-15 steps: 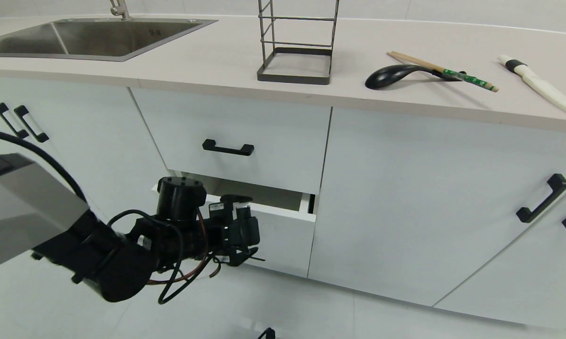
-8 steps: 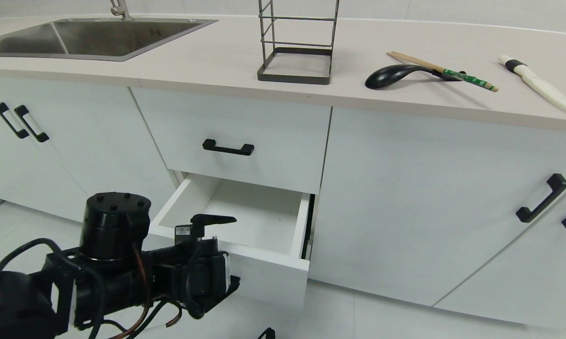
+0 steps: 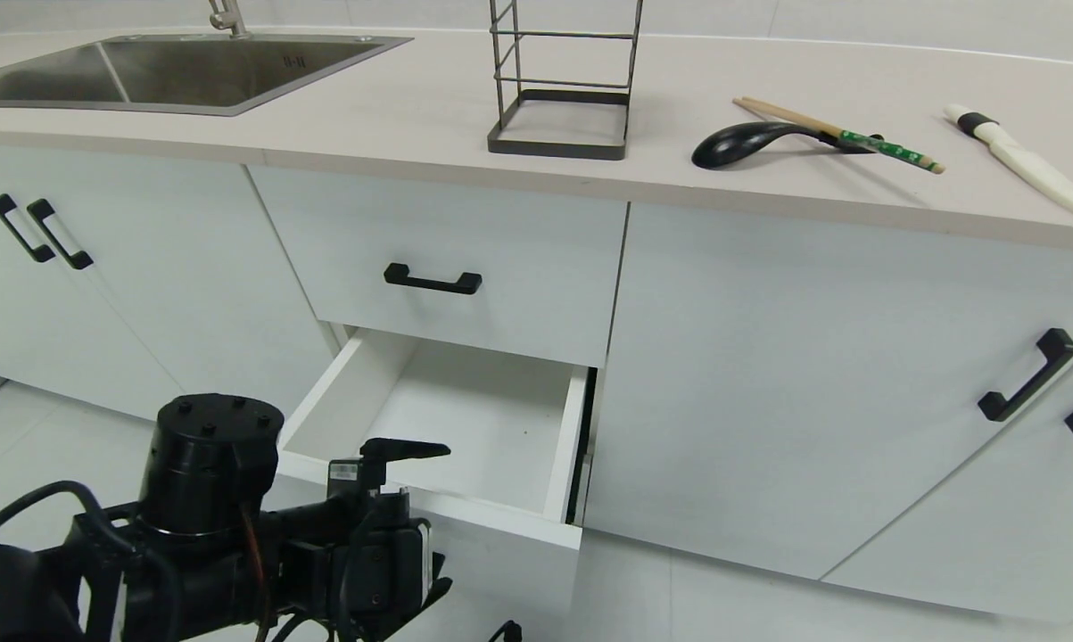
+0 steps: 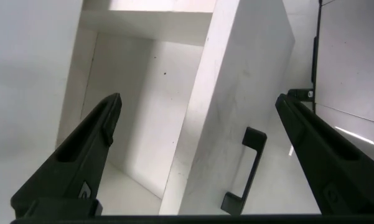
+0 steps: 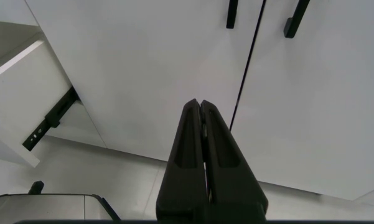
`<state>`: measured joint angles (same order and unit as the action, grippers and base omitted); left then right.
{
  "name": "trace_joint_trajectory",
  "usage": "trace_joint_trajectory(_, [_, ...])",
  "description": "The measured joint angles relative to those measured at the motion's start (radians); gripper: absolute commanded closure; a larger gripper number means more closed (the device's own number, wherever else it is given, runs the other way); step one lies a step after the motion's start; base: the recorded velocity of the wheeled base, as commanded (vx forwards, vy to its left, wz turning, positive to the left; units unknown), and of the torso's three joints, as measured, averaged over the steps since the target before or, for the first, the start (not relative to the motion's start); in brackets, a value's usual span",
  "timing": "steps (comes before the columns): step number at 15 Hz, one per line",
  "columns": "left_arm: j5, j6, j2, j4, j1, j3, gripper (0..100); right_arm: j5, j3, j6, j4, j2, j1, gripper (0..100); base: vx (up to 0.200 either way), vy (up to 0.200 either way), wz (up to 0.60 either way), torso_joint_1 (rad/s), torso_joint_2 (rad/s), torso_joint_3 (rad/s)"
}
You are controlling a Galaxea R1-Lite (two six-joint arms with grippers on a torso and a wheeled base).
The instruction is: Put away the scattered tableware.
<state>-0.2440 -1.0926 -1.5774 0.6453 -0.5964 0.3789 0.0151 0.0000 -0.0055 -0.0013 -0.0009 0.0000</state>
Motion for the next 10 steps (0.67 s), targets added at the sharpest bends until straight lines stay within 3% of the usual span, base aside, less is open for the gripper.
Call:
trace_joint_trajectory(5, [-0.001,-0.004,-0.099,0.014,-0.007,-0.021,0,0.000,0.000,0.000,0.000,0.000,0.000,100,0.000,0.000,0.00,0.000,0.00,0.000])
trace_joint_trajectory(10, [0.003,-0.002,-0.140,0.028,-0.057,-0.045,0,0.000,0.000,0.000,0.000,0.000,0.000,100,0.000,0.000,0.00,0.000,0.00,0.000])
